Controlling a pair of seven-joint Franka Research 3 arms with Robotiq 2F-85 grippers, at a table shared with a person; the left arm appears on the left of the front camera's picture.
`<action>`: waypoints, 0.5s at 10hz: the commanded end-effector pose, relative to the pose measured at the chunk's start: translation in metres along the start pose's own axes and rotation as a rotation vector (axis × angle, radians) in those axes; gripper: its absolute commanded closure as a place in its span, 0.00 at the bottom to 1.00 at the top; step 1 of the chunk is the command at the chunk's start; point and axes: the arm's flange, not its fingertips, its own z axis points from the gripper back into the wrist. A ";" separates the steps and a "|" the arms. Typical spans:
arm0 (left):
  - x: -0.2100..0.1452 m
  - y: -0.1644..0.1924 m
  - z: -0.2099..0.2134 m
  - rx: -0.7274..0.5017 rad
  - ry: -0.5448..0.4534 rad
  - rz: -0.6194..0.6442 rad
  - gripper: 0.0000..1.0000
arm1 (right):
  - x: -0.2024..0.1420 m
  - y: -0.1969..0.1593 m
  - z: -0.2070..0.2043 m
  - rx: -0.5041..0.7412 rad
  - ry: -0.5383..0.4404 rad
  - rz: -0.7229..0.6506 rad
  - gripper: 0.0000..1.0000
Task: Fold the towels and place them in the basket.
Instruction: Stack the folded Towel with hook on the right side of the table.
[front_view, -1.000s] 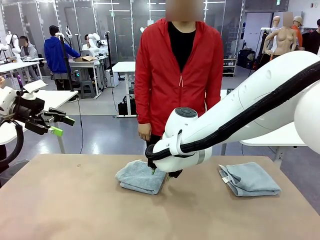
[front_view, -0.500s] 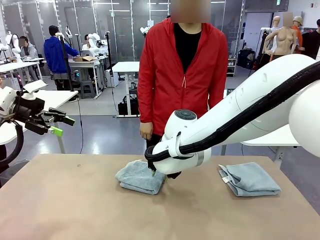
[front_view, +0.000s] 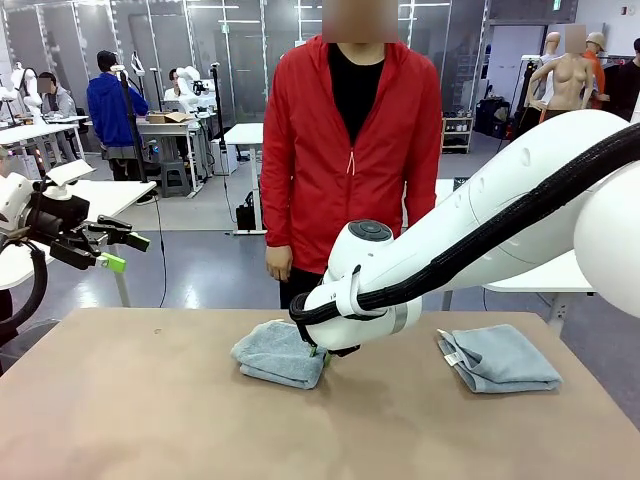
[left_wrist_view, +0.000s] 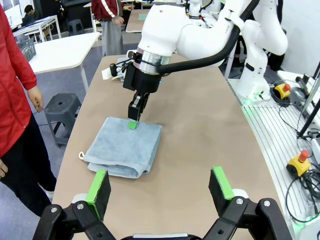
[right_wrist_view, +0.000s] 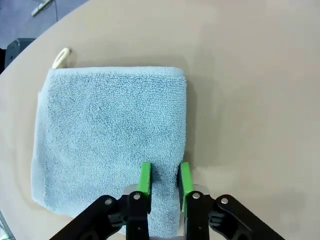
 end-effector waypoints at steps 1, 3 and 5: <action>0.002 -0.002 0.000 0.003 -0.004 -0.001 0.00 | 0.001 0.004 -0.002 0.002 -0.019 0.001 0.91; 0.002 -0.002 0.000 0.003 -0.004 -0.001 0.00 | 0.000 0.003 -0.002 -0.002 -0.014 0.006 1.00; 0.002 -0.002 0.000 0.003 -0.004 -0.001 0.00 | 0.000 0.004 -0.003 -0.025 -0.007 0.032 1.00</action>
